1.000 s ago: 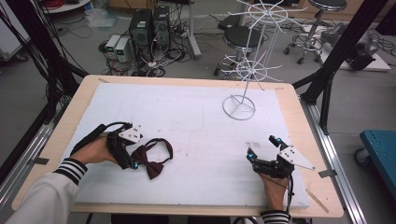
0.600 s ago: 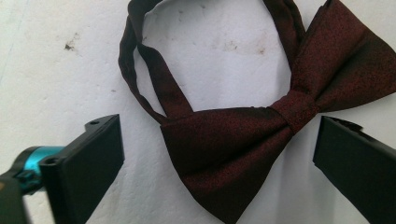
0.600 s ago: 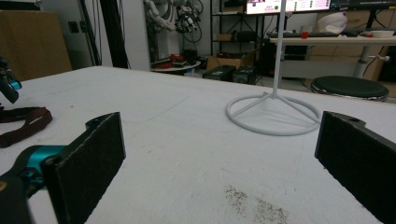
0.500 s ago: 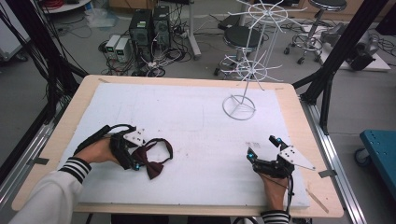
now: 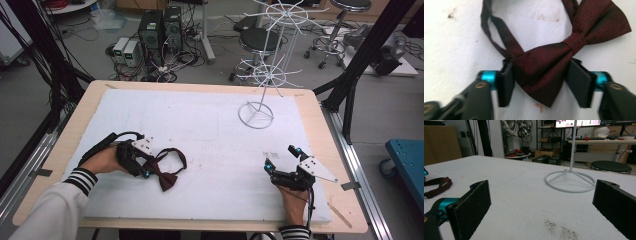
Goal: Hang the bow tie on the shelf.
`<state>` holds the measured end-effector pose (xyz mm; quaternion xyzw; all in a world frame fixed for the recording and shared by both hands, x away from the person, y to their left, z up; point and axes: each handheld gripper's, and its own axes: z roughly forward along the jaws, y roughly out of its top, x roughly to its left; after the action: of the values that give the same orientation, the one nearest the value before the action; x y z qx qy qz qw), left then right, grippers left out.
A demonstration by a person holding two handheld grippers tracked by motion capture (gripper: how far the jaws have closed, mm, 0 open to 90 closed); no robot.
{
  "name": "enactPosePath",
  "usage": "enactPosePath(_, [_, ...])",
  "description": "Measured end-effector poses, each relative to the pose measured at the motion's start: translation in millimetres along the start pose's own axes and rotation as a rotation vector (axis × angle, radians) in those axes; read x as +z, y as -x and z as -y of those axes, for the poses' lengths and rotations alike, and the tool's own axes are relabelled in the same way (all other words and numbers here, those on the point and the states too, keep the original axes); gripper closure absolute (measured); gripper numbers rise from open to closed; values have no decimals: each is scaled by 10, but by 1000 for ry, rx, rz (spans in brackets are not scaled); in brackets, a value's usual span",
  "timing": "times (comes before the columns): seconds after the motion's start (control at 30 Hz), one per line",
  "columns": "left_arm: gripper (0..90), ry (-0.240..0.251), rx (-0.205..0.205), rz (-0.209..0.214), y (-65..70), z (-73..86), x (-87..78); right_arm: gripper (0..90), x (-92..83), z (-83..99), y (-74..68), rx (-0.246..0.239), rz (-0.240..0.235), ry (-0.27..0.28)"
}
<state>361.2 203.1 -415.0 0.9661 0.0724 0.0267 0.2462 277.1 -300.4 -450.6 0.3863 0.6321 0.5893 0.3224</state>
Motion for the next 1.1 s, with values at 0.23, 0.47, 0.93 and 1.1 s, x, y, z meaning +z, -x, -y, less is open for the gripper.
enactPosePath(0.23, [745,-27,-45,-38,17,-38,-41,10,0,0,-3,1,0,-1])
enactPosePath(0.47, [749,-25,-50,-43,28,-40,-47,10,0,0,-2,1,-1,-1])
enactPosePath(0.93, [747,35,-86,-67,151,-134,-126,10,4,-1,-13,-11,1,-4])
enactPosePath(1.1, [747,93,-154,-78,157,-148,-212,10,6,-4,-4,-14,-10,-1])
